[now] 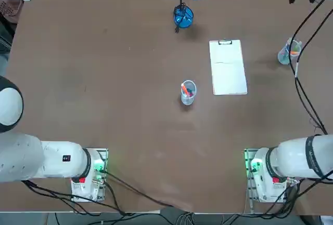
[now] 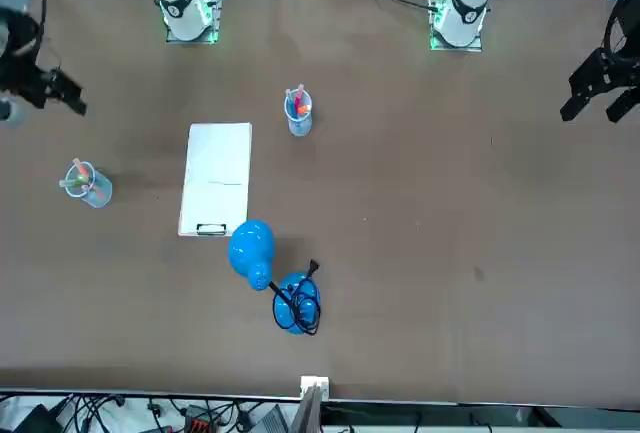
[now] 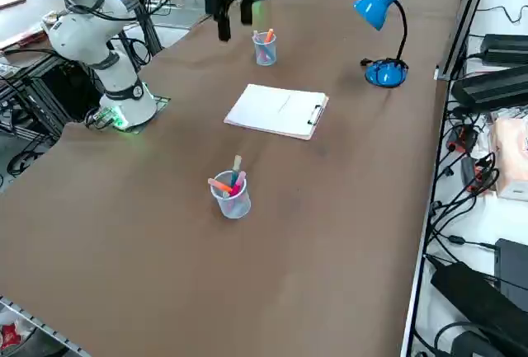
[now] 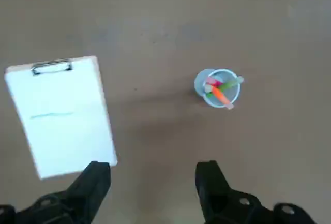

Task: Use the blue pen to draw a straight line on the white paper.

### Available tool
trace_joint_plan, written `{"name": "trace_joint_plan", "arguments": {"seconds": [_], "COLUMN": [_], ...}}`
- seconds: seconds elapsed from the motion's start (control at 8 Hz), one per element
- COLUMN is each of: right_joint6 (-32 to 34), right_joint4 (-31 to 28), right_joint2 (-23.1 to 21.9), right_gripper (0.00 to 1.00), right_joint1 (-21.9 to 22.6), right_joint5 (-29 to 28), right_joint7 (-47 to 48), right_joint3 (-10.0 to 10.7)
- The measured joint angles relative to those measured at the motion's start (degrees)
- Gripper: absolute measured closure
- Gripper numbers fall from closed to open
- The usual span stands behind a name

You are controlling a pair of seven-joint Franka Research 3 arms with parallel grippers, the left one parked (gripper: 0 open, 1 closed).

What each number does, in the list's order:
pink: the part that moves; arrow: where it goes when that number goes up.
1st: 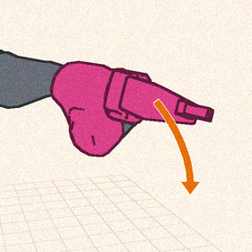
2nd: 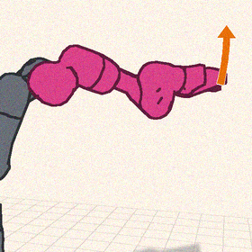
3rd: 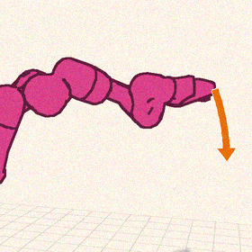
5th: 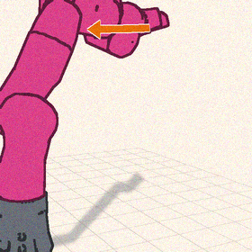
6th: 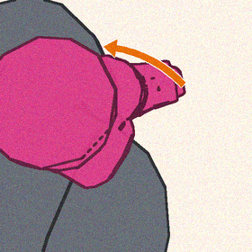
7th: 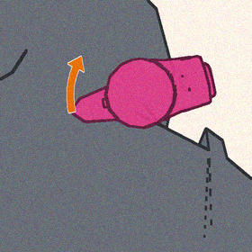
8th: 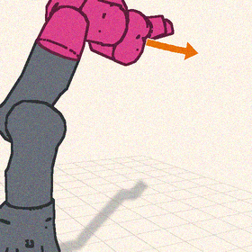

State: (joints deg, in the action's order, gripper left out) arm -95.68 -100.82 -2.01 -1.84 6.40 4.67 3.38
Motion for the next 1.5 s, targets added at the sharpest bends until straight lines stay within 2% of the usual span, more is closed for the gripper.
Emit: {"name": "trace_joint_plan", "arguments": {"seconds": [0.25,0.5,1.0,1.5], "right_joint6": [-5.1,-10.9,-22.6,-26.6], "right_joint4": [-1.2,-3.1,-11.7,-13.0], "right_joint2": [3.6,7.5,12.4,16.6], "right_gripper": [0.01,0.01,0.07,0.09], "right_joint1": [-5.2,-8.2,-8.8,-9.5], "right_joint5": [0.0,0.0,5.6,5.7], "right_joint7": [0.0,2.9,6.9,9.5], "right_joint3": [0.2,0.2,0.1,-0.1]}}
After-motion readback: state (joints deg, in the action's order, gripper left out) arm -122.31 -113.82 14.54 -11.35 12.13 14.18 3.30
